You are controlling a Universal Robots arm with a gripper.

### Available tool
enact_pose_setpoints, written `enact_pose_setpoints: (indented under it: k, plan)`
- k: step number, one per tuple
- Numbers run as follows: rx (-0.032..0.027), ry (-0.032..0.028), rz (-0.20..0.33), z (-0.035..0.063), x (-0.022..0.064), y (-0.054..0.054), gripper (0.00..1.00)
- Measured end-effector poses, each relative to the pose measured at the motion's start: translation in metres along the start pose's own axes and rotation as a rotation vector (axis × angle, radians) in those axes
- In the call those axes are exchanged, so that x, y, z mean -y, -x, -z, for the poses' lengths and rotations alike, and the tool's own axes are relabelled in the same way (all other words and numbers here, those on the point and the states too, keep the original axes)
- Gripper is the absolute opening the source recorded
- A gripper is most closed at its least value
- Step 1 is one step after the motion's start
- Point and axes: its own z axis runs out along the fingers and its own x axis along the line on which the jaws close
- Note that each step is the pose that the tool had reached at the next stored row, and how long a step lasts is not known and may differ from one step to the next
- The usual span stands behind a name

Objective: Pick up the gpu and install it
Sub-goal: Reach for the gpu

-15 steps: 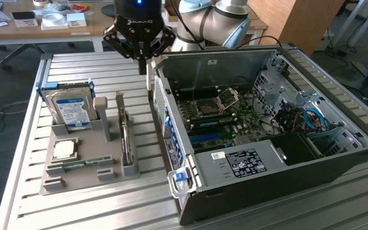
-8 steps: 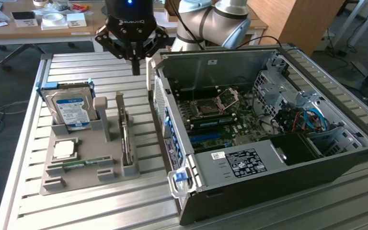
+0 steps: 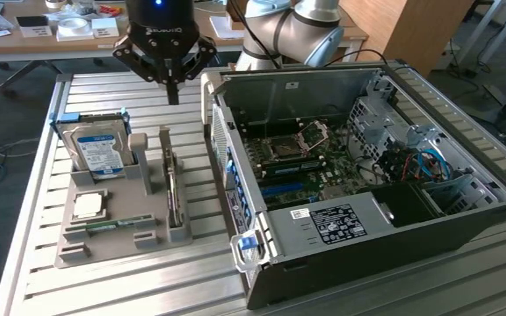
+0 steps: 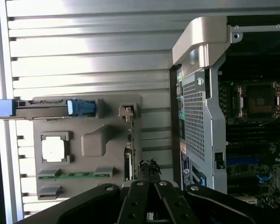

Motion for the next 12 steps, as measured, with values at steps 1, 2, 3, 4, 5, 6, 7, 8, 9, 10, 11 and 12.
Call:
enact_pose_setpoints:
  k: [1, 2, 3, 4, 5, 6, 7, 8, 9, 10, 11, 12]
  plan:
    - [0.0, 0.0, 0.0, 0.0001, 0.0002, -0.002, 0.11]
    - [0.0, 0.0, 0.0, 0.0001, 0.0004, -0.005, 0.11]
    - [0.0, 0.0, 0.0, 0.0001, 0.0006, -0.008, 0.11]
    - [-0.0001, 0.0, 0.0, 0.0001, 0.0008, -0.01, 0.11]
    - [0.0, 0.0, 0.0, 0.0001, 0.0009, -0.013, 0.11]
    - [0.0, 0.0, 0.0, 0.0001, 0.0011, -0.014, 0.11]
    - [0.0001, 0.0, 0.0, 0.0001, 0.0012, -0.016, 0.11]
    - [0.0, 0.0, 0.0, 0.0001, 0.0013, -0.018, 0.11]
    - [0.0, -0.0001, 0.0, 0.0001, 0.0014, -0.019, 0.11]
    - [0.0, -0.0001, 0.0, 0.0002, 0.0015, -0.02, 0.11]
    - [0.0, -0.0001, 0.0, 0.0002, 0.0015, -0.02, 0.11]
    - [0.0, 0.0, 0.0, 0.0002, 0.0015, -0.02, 0.11]
